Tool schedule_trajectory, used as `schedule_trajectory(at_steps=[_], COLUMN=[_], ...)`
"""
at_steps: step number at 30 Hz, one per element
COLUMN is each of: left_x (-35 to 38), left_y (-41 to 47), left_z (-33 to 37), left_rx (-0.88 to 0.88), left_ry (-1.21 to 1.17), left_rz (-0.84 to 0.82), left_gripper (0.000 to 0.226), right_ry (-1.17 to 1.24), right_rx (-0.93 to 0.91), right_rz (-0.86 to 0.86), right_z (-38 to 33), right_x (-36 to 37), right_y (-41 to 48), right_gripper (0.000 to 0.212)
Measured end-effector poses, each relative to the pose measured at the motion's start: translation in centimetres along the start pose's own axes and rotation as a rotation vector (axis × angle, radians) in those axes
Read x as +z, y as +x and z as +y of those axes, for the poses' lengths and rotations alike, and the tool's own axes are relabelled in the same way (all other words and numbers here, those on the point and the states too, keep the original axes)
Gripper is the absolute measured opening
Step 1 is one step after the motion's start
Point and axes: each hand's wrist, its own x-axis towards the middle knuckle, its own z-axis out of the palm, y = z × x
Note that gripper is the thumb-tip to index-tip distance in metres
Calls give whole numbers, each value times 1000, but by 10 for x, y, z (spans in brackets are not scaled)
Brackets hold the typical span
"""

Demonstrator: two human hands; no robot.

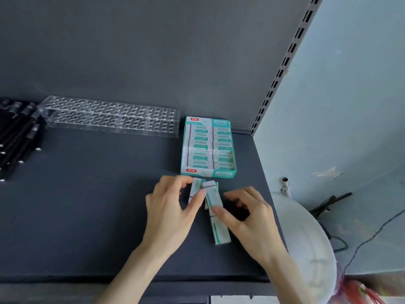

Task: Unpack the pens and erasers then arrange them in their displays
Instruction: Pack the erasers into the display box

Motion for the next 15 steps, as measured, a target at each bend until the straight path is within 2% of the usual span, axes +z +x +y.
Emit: schedule_trajectory(at_steps=[3,6,11,15], left_x=[12,17,6,2], left_y=[-1,-1,-13,-23], left_z=[11,14,10,10], left_rx=[-48,-82,-93,-78], left_ry=[131,256,77,-76], left_rz=[-29,-36,-60,-1], left_gripper=[43,47,35,27], right_ry=[-91,-55,-17,156], right_rx=[-15,-12,-10,9], right_rz=[-59,-86,-39,-6], right_z=[4,7,13,15], right_x=[-3,-8,-9,-10], right_y=[-12,-16,-20,-24], right_gripper=[43,33,21,23])
